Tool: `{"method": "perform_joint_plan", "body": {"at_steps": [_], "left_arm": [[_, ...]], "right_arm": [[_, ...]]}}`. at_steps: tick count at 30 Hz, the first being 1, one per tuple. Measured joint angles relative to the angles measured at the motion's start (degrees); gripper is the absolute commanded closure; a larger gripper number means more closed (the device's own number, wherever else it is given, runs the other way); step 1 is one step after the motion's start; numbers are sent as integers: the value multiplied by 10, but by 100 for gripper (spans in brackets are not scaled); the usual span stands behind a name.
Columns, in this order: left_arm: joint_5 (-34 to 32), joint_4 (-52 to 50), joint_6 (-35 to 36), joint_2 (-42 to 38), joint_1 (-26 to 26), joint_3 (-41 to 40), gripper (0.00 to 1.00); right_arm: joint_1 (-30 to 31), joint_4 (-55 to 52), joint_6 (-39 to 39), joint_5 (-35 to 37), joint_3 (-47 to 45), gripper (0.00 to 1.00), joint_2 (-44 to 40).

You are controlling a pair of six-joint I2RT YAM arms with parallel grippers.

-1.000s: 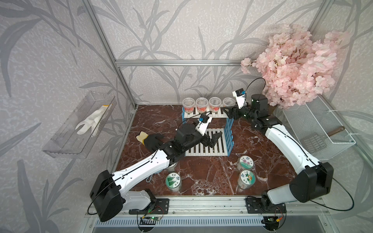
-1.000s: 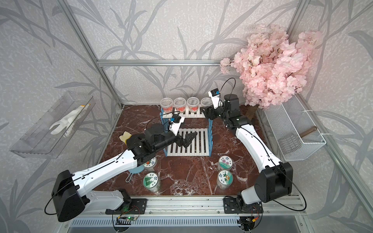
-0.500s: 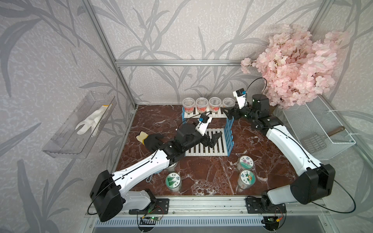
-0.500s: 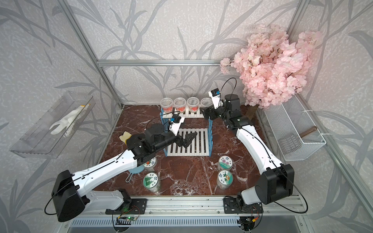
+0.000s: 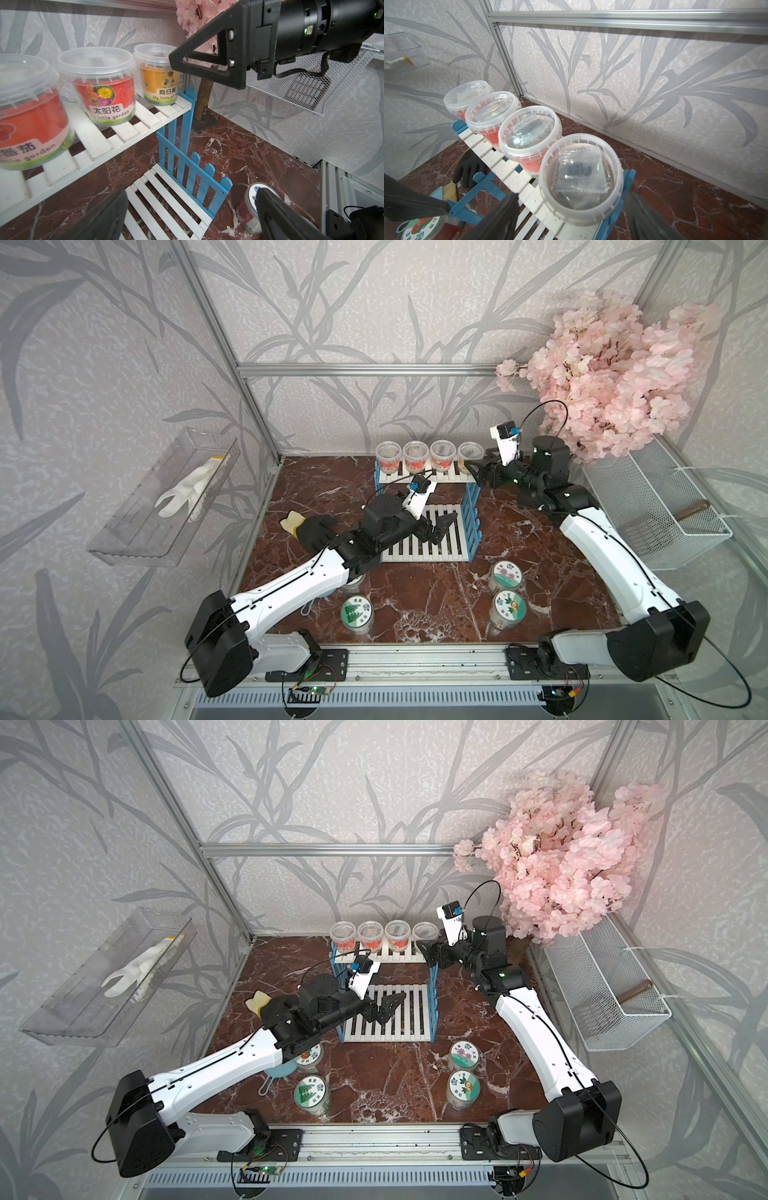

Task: Place the seed container on the shelf
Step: Place the seed jar on the shelf.

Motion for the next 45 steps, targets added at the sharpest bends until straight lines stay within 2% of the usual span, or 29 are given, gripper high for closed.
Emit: {"method": "perform_joint_plan", "body": {"at_steps": [10,13,20,26,28,33,35,39,45], "left_arm": [[0,0,0,-1,0,0,0],[0,0,-1,-1,0,0,0],[-6,-2,0,-5,0,-1,0],[-26,-26,1,-41,10,-2,0],[-23,-54,-6,-64,33,-2,0],[11,-118,-51,-130,147,-2,0],[28,-139,-65,-151,178,0,0],[58,-169,-87,-156,201,5,0],[85,-173,-119,-142,203,4,0]], "right_arm": [[-6,-1,26,0,0,22,-1],[-7,-2,41,-4,0,15,-1],[-8,-7,95,-6,35,11,9],[-8,-28,115,-8,66,11,24],[-8,-47,117,-8,79,11,31],[-8,-104,120,-8,108,11,38],[-8,-126,122,-8,124,11,42],[-8,-160,124,-9,152,11,50],[-1,-211,115,2,184,13,67]]}}
